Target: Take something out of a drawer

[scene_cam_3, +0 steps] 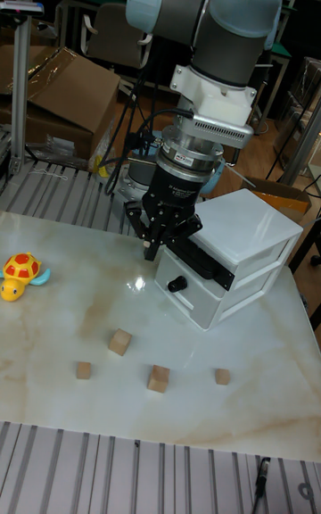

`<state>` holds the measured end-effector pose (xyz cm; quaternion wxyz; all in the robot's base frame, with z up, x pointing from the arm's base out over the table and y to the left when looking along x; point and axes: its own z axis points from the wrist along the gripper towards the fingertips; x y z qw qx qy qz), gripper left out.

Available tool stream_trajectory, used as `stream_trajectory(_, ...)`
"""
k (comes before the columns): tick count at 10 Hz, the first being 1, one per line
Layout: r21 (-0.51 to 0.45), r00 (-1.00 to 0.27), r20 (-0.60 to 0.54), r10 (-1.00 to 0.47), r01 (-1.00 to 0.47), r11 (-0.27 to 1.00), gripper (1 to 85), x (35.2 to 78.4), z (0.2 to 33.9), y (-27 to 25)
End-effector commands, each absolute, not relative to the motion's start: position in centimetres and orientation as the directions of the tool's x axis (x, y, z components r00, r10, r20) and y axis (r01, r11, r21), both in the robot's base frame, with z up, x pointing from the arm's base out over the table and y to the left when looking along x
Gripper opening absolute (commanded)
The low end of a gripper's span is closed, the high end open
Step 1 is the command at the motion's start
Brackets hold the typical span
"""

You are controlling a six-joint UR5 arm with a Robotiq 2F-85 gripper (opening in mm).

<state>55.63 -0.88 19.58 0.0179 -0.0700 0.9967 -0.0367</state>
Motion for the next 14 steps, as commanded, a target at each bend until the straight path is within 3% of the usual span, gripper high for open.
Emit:
stream_trajectory(1,-0.044,-0.986,-0.025,-0.163,-0.161,0.986,1.0,55.1,19.2,-0.9)
stream_trajectory(6,-0.03,-0.988,-0.042,-0.147,-0.146,0.989,1.0,55.3,19.1,-0.7)
stream_trajectory(9,0.02,-0.999,-0.034,-0.031,-0.032,0.999,1.0,54.5,18.1,-0.3)
stream_trajectory(11,0.0,-1.0,-0.009,0.021,0.021,1.0,1.0,53.8,18.1,-1.1)
stream_trajectory(12,0.057,-0.999,-0.022,0.039,0.037,0.998,1.0,54.0,18.2,0.2)
stream_trajectory(14,0.046,-0.998,-0.055,0.004,0.002,0.999,1.0,54.4,18.7,-0.1)
